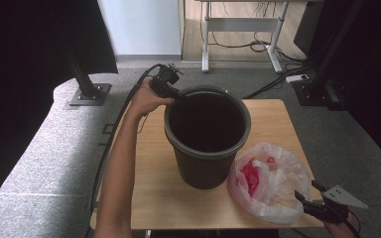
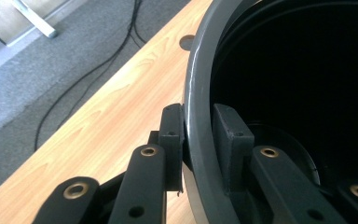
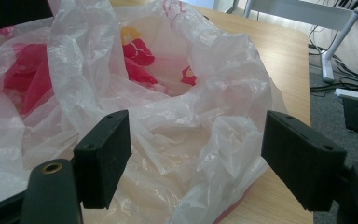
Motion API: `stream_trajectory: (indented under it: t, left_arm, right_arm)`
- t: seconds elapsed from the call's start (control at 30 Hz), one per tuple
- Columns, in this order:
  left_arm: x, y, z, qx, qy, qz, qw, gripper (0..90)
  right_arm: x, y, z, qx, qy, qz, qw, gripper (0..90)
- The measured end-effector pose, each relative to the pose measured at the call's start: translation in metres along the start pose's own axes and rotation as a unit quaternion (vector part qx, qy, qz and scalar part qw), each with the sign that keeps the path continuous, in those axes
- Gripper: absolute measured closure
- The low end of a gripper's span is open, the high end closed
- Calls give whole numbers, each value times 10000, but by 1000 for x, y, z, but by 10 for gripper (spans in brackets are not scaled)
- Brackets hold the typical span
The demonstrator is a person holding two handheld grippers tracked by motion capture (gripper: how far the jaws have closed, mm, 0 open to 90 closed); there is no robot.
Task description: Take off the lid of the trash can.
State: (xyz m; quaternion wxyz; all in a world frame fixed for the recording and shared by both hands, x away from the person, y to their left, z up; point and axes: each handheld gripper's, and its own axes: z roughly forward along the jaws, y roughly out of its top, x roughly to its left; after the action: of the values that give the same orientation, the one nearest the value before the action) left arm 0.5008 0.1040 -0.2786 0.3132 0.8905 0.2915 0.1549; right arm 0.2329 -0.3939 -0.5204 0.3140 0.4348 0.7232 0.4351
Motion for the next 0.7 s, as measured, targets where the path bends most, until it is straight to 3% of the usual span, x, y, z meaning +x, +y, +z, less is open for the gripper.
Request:
stream_trajectory:
  t: [0.33, 0.7]
  left_arm:
    - [1, 4, -9, -264, -76, -58, 9996, 756]
    - [-7, 19, -38, -730, 43, -41, 9973, 764]
  right_arm:
    - [-1, 0, -1, -30, -50, 23, 10000, 239]
    - [-3, 0, -4, -74, -90, 55, 9999, 238]
